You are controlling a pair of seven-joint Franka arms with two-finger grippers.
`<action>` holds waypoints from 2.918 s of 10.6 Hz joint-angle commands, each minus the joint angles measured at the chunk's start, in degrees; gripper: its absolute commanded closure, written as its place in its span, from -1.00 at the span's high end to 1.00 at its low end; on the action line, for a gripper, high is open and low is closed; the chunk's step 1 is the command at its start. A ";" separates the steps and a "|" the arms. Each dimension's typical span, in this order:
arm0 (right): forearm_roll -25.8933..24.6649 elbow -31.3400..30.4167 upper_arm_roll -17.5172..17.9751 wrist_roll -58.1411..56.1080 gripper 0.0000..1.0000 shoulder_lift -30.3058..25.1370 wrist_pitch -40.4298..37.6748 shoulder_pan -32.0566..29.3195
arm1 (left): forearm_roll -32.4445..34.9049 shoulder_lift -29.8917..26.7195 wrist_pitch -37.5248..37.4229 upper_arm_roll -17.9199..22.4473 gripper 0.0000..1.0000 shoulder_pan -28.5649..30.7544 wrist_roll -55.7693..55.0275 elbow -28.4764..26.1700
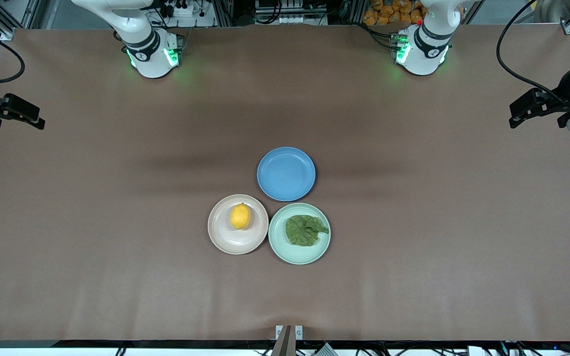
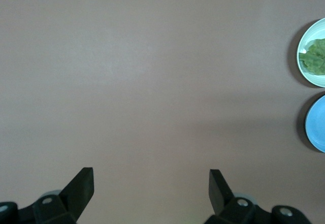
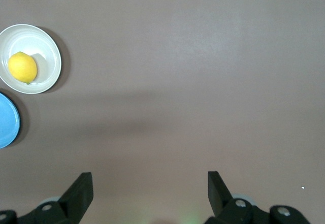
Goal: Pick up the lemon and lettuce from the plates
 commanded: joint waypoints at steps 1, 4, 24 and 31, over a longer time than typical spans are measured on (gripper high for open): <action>-0.99 -1.80 -0.38 0.89 1.00 -1.81 0.37 0.84 | -0.97 -0.30 -0.93 0.14 1.00 0.32 1.03 0.33; -0.99 -1.80 -0.38 0.89 1.00 -1.81 0.37 0.84 | -1.06 0.31 -0.93 0.14 1.00 -0.03 0.86 0.33; -0.11 -1.89 0.06 1.15 1.00 -1.37 0.19 1.71 | -3.44 22.63 32.17 -0.47 1.00 -19.88 -0.37 0.06; 1.46 -1.71 0.76 6.07 1.00 -0.23 0.72 6.90 | -1.24 36.24 57.04 -0.30 1.00 -28.06 0.77 0.33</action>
